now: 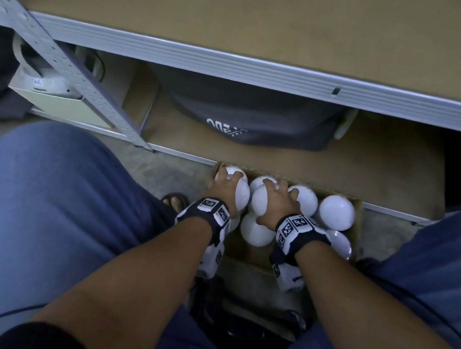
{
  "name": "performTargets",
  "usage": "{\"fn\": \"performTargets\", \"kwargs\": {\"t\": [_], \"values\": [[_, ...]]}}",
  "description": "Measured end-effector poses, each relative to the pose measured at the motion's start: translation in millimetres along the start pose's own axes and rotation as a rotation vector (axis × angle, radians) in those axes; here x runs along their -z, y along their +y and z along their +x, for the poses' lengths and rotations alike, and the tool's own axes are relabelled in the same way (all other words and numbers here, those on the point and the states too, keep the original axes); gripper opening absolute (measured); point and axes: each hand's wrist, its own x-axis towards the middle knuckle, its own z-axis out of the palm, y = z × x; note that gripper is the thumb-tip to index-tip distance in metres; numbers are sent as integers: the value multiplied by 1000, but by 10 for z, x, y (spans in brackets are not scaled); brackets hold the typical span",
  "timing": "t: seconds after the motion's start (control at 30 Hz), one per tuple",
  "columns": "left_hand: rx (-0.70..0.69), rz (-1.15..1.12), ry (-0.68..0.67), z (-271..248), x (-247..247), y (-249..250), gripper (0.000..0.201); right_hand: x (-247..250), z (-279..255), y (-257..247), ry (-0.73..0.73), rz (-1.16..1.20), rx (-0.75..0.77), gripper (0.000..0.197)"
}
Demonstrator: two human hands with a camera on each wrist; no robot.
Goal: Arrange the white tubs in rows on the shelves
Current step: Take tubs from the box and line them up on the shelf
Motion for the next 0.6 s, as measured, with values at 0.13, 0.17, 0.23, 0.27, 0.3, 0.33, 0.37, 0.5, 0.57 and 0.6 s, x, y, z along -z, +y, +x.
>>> {"fn": "performTargets", "kwargs": {"t": [0.13, 0.17, 0.23, 0.27, 0.3, 0.33, 0.37, 0.5, 0.57, 0.6], "values": [[-6, -71, 19, -98, 72, 72, 82, 209, -87, 14, -15, -7, 28, 95], [-21, -69, 28, -110, 99, 88, 83, 271, -110, 11, -15, -14, 31, 94], [-44, -86, 24, -155, 207, 127, 87, 401, -170, 1, -11, -34, 33, 94], [-58, -91, 24, -183, 276, 144, 89, 473, -207, -7, -8, -42, 37, 93], [-76, -85, 30, -211, 343, 157, 91, 544, -251, -17, -6, -40, 39, 92], [-92, -76, 36, -263, 428, 175, 95, 619, -301, -26, -2, -28, 40, 89], [-108, -63, 49, -301, 504, 189, 98, 699, -356, -35, 7, -12, 39, 87], [-208, 8, 123, -500, 848, 284, 99, 1028, -640, -48, 112, 2, 55, 88], [-228, 33, 134, -610, 1037, 334, 96, 1197, -823, -30, 163, 9, 78, 89], [-251, 33, 154, -697, 1147, 365, 94, 1288, -920, -17, 188, 10, 92, 88]]}}
